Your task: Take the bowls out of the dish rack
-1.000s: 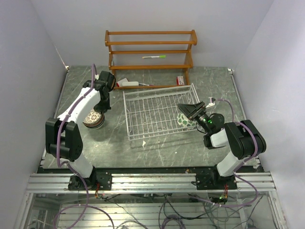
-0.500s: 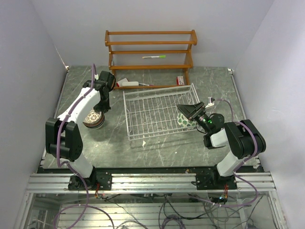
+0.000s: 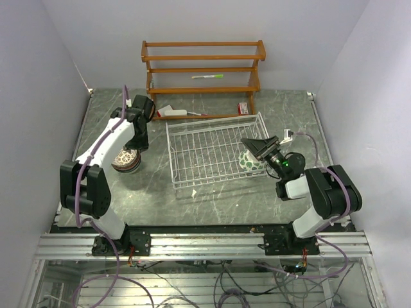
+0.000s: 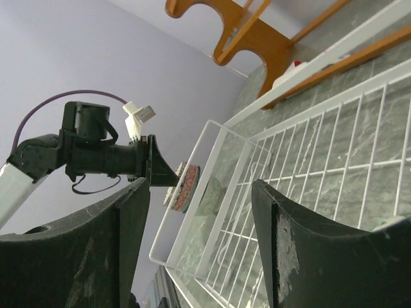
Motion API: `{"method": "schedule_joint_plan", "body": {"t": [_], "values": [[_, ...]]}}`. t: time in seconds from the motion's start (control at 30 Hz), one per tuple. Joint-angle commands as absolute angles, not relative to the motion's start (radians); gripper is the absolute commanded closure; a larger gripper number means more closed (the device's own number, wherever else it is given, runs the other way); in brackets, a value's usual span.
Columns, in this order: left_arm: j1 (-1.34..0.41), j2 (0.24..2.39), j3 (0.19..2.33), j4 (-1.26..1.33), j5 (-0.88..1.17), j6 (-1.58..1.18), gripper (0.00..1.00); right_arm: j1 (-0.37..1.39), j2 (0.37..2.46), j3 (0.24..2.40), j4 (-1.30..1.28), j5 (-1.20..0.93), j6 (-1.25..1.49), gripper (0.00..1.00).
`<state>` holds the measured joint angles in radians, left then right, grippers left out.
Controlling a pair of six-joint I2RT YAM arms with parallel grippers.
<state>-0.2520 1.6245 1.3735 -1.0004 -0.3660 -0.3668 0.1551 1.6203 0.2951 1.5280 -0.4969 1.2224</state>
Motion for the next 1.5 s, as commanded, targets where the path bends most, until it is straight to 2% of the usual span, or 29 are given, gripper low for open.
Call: {"method": "schedule_joint_plan", "body": {"t": [0.0,0.17,0.27,0.4,0.5,0.57,0.77,0.9,1.03,1.23,1.37,1.47], "values": [[-0.247,1.560,1.417,-1.019,-0.387,-0.373,0.49,0.147,1.551,0.329,1.546,-0.479,1.173,0.36],[-0.247,1.504,1.423,-1.008,-0.352,-0.378,0.44,0.147,1.434,0.364,1.341,-0.448,1.068,0.35],[-0.247,1.463,1.425,-1.000,-0.327,-0.384,0.43,0.147,1.313,0.399,1.098,-0.400,0.945,0.34],[-0.247,1.374,1.405,-0.942,-0.242,-0.391,0.42,0.153,1.182,0.506,0.644,-0.283,0.713,0.28],[-0.247,1.284,1.359,-0.828,-0.127,-0.406,0.43,0.159,1.166,0.605,0.353,-0.225,0.596,0.19],[-0.247,1.220,1.312,-0.746,-0.033,-0.438,0.43,0.162,1.177,0.656,0.249,-0.215,0.539,0.16],[-0.247,1.094,1.196,-0.483,0.300,-0.538,0.43,0.177,1.194,0.742,0.047,-0.174,0.427,0.15],[-0.247,1.069,1.109,-0.328,0.449,-0.622,0.43,0.206,1.213,0.806,-0.088,-0.116,0.352,0.20],[-0.247,1.076,1.048,-0.268,0.460,-0.654,0.44,0.266,1.248,0.870,-0.204,-0.025,0.297,0.23],[-0.248,1.079,1.035,-0.286,0.441,-0.640,0.44,0.394,1.311,0.926,-0.306,0.181,0.283,0.22],[-0.248,1.076,1.037,-0.310,0.424,-0.619,0.44,0.467,1.361,0.950,-0.337,0.319,0.303,0.17],[-0.248,1.078,1.032,-0.316,0.423,-0.609,0.43,0.502,1.393,0.969,-0.367,0.402,0.328,0.07]]}}
